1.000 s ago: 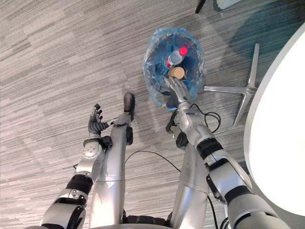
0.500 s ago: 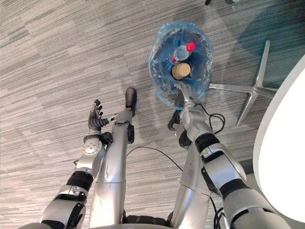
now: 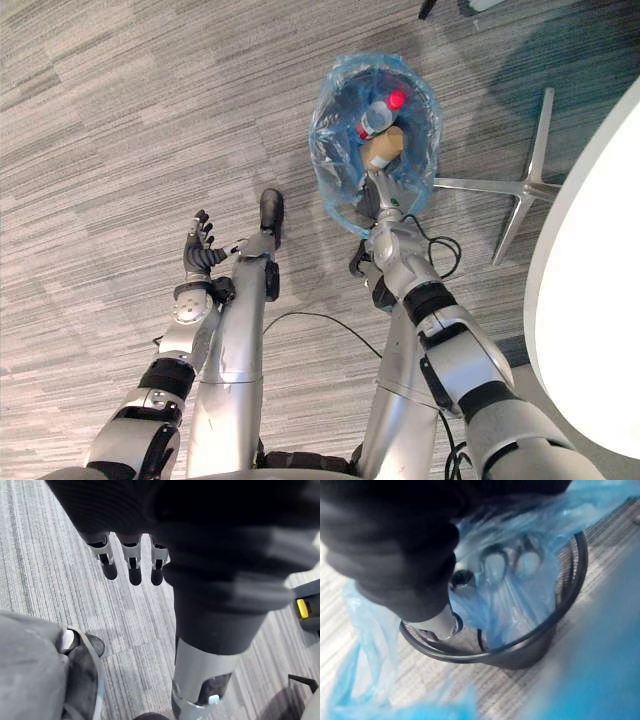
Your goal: Gather rubbish on tea table into small bin, then transfer packed bag to large trash can.
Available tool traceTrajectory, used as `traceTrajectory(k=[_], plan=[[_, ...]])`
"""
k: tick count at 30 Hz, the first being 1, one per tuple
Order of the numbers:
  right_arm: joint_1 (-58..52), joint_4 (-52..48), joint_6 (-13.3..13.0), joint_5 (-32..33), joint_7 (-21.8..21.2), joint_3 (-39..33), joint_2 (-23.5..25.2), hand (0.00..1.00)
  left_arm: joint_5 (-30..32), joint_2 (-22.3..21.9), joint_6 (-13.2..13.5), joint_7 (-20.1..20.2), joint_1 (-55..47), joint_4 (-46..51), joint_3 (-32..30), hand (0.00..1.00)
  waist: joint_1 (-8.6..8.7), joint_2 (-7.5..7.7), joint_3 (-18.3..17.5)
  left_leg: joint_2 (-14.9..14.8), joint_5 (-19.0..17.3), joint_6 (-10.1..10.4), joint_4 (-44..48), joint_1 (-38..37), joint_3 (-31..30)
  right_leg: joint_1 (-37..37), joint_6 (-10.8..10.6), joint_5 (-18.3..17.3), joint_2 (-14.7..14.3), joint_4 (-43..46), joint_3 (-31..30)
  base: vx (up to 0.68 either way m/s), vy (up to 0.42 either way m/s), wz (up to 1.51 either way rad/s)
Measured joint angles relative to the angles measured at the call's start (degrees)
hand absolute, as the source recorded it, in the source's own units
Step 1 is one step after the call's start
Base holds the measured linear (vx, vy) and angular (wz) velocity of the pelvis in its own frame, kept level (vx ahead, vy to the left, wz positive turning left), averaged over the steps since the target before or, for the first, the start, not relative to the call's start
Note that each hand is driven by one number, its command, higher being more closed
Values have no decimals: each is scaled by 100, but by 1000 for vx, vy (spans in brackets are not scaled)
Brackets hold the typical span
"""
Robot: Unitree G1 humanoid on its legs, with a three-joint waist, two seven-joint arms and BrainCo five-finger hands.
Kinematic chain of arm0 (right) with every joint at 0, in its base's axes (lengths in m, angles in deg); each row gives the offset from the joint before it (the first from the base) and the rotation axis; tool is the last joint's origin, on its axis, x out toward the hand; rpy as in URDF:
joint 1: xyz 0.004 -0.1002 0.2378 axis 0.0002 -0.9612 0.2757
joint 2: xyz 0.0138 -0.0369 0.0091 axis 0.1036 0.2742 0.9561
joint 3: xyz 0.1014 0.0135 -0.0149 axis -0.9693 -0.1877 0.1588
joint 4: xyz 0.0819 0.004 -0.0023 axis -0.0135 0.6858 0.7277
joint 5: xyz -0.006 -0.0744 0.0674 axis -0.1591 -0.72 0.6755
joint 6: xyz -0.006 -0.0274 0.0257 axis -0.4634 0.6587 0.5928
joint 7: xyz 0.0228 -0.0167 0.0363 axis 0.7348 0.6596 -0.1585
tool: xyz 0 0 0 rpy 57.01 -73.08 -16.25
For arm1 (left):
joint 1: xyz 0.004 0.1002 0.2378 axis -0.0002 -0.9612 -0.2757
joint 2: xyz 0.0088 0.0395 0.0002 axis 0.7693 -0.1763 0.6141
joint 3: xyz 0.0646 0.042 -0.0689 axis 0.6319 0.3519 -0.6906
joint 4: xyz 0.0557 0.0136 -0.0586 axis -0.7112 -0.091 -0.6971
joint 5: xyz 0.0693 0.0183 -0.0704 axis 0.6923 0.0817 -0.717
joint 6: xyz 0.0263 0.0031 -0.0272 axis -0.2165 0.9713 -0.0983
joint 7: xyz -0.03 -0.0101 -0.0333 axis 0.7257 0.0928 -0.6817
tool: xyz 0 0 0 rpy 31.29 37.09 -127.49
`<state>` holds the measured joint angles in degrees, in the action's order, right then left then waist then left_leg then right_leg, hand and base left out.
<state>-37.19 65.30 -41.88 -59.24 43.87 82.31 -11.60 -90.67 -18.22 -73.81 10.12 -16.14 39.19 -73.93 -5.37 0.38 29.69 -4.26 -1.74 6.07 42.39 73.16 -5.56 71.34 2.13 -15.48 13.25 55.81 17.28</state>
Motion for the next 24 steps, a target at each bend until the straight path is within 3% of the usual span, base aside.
traceTrajectory(k=[9, 11, 19, 24], plan=[[-1294, -1773, -34, 426, 217, -595, 522, 100, 5, -303, -182, 34, -291, 82, 46, 0, 61, 28, -15, -175, -2, 0, -310, -1071, 192, -1021, 16, 15, -65, -273, -5, -41, 9, -5], [-1771, -2105, -45, 499, 225, -638, 693, 100, 5, -258, -185, 38, -617, 113, 82, 0, 143, 136, -78, -208, -1, 0, -568, -1571, 316, -1450, -5, 30, -96, -492, -34, 4, -23, -9], [-3230, -3281, -225, 850, 184, -618, 1155, 100, 12, -261, -244, 170, -1348, 226, 253, 0, 145, 365, -237, -290, 13, 23, -1367, -3335, 584, -3173, -30, 193, -253, -1415, -46, 87, 0, -10], [-4084, -3806, -269, 958, -41, -410, 1239, 100, 95, -289, -321, 293, -1958, 218, 290, 0, 152, 422, -819, -350, 11, 19, -1964, -4235, 775, -4023, -174, 314, -378, -2097, -108, 125, 16, -15]])
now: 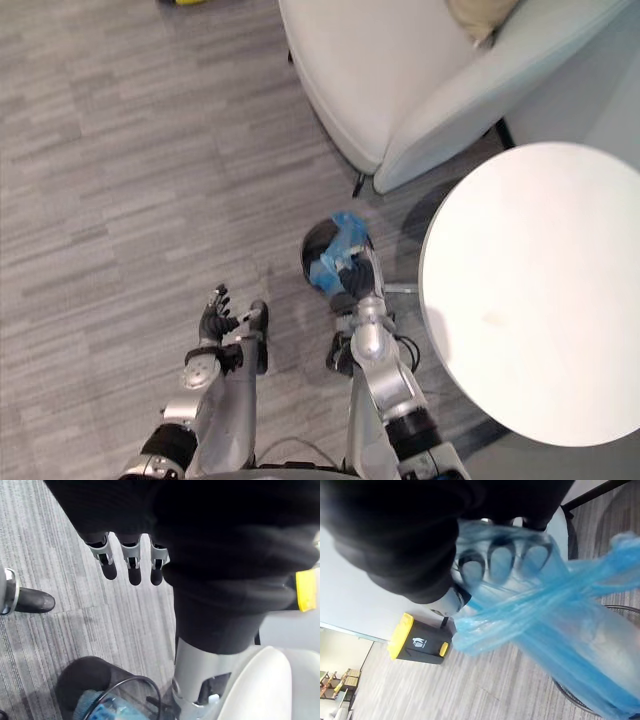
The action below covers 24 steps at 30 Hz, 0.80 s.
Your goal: Gather rubbish on tea table into small bin, then transfer packed bag to large trash can.
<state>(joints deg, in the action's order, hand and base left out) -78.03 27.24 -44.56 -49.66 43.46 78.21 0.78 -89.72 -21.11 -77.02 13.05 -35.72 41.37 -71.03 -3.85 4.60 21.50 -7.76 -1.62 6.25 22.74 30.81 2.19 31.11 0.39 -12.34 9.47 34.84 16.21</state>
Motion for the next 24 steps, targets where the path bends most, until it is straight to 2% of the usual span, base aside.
traceTrajectory(k=[5, 8, 13, 17, 21, 24], plan=[[-751, -551, -447, 2, -255, 38, 74, 100, 269, 39, -58, 122, -430, -353, 215, 0, 11, 13, -788, -12, 106, -36, -956, -1025, 292, -839, -100, 195, -178, -880, -106, 164, 17, -20], [-912, -493, -503, 8, -471, 5, 74, 100, 382, 118, -77, 149, -498, -645, 380, 0, 24, -5, -1104, 6, 338, -5, -1529, -1461, 302, -1208, -118, 376, -297, -1408, -96, 173, 18, -5], [-924, -106, -589, 73, -732, -84, 69, 100, 491, 166, -79, 249, -659, -818, 386, 0, 158, -160, -1268, -12, 474, -31, -2097, -2087, 298, -2010, -177, 731, -484, -2354, -42, 141, 39, -4], [-1017, -32, -597, 346, -874, -123, 67, 100, 569, 228, -70, 253, -775, -660, 421, 0, 155, -283, -1482, 15, 474, -31, -2250, -2375, 328, -2449, -220, 927, -555, -2879, -57, 74, 29, -3], [-1020, -31, -616, 714, -988, -126, 53, 100, 594, 318, -46, 265, -1037, 79, 497, 0, 158, -401, -1611, 28, 477, -36, -2308, -2562, 299, -2753, -218, 1073, -629, -3193, -50, 8, 4, 0], [-1000, -28, -632, 862, -1011, -112, -10, 100, 596, 388, 3, 271, -1246, 794, 716, 0, 150, -427, -1671, 30, 604, -71, -2507, -2643, 265, -2816, -208, 1191, -659, -3347, -40, -32, 8, 2]])
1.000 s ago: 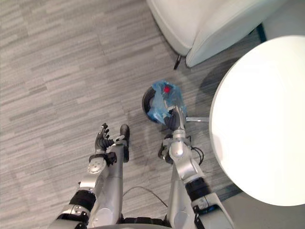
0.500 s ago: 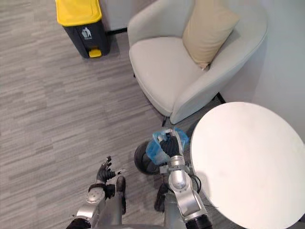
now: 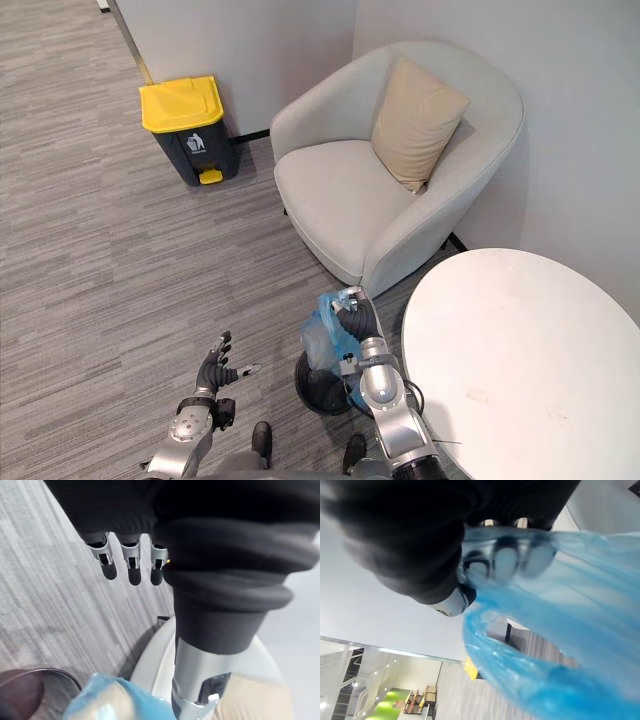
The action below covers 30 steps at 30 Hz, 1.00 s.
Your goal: Gather rubbish on tea table into small bin, then transfer packed bag to large trash can.
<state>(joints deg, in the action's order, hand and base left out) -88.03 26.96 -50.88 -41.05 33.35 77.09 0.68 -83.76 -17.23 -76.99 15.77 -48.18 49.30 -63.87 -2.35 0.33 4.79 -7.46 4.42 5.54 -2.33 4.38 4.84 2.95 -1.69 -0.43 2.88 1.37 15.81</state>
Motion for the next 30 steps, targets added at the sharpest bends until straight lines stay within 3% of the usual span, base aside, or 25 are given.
traceTrajectory(k=[6, 13, 18, 30], plan=[[-1, -60, -158, 392, -231, 181, -286, 100, 261, 79, 192, 87, -200, 947, 260, 0, -11, -19, -91, 11, -20, -14, -91, -94, -36, -82, -51, 4, 2, -44, -32, -75, 20, 0], [234, -328, -424, 1230, -626, 723, -775, 100, 997, 541, 494, 87, -124, 1408, 663, 0, 4, -44, -265, -1, 3, 8, -89, -123, -36, -83, -21, 38, -28, -34, -105, 15, -3, -3], [660, -500, -435, 1558, -824, 953, -929, 100, 1372, 634, 526, 71, 128, 1489, 836, 0, 4, -43, -274, -7, 3, 8, -84, -161, -20, -100, -20, 38, -46, -27, -166, 16, -1, -3], [1084, -593, -435, 2054, -978, 1285, -943, 100, 1459, 734, 525, 74, 396, 1483, 1191, 0, 26, 48, -336, -43, 1, 8, -132, -277, 15, -161, -8, 31, -86, -38, -235, -2, -2, -2]])
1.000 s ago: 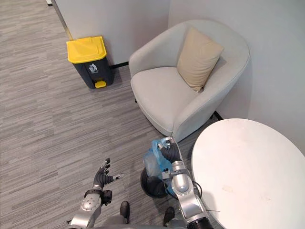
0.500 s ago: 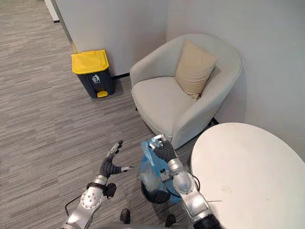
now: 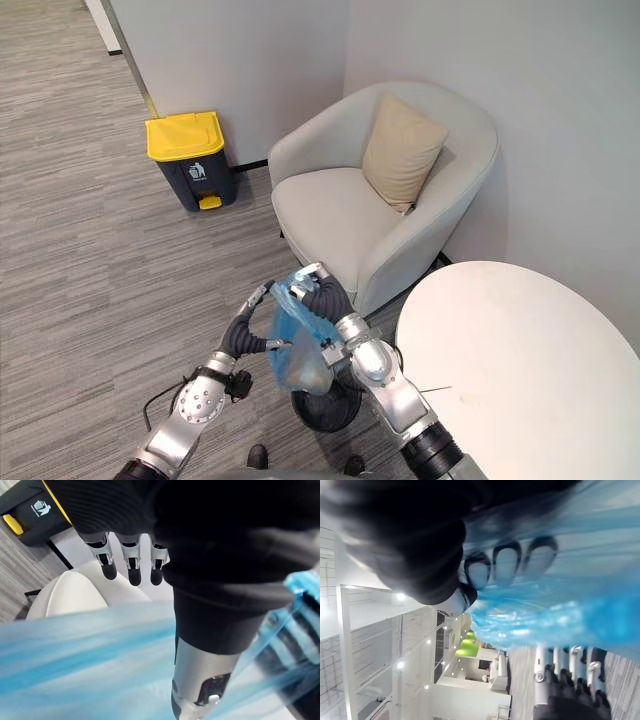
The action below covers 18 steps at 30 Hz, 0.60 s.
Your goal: Gather rubbish on tea table into small bin, then transfer packed bag to large trash can.
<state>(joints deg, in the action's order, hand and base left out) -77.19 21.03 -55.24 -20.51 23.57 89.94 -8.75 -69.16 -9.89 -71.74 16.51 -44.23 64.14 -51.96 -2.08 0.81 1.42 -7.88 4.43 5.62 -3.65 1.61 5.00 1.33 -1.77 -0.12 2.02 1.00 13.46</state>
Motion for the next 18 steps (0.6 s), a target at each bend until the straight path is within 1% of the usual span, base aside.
traceTrajectory(k=[5, 8, 12, 18], plan=[[194, -376, -7, 251, -11, 8, 14, 100, 31, -86, -58, 9, 185, -312, 71, 0, 8, 37, -24, 1, -1, 0, -31, -32, 47, 5, 0, 1, -4, -13, -48, 11, 0, -5], [376, -376, -9, 449, -14, 29, 14, 100, 109, -152, -115, 8, 279, -543, 82, 0, 28, 49, -31, 1, -2, 0, -35, -36, 73, 19, 2, 3, -6, -15, -79, 8, 0, -5], [582, -390, -9, 648, -23, 296, 22, 100, 116, -155, -147, -4, 333, -715, 82, 0, 111, 52, -32, -1, -2, 0, -35, -37, 87, 25, 8, 7, -12, -22, -100, 1, 0, -1], [747, -391, -8, 879, -24, 432, 24, 100, 121, -253, -148, -23, 345, -927, 81, 0, 113, 103, -66, -8, -3, -1, -33, -40, 106, 36, 20, 16, -22, -24, -128, 0, 0, -1]])
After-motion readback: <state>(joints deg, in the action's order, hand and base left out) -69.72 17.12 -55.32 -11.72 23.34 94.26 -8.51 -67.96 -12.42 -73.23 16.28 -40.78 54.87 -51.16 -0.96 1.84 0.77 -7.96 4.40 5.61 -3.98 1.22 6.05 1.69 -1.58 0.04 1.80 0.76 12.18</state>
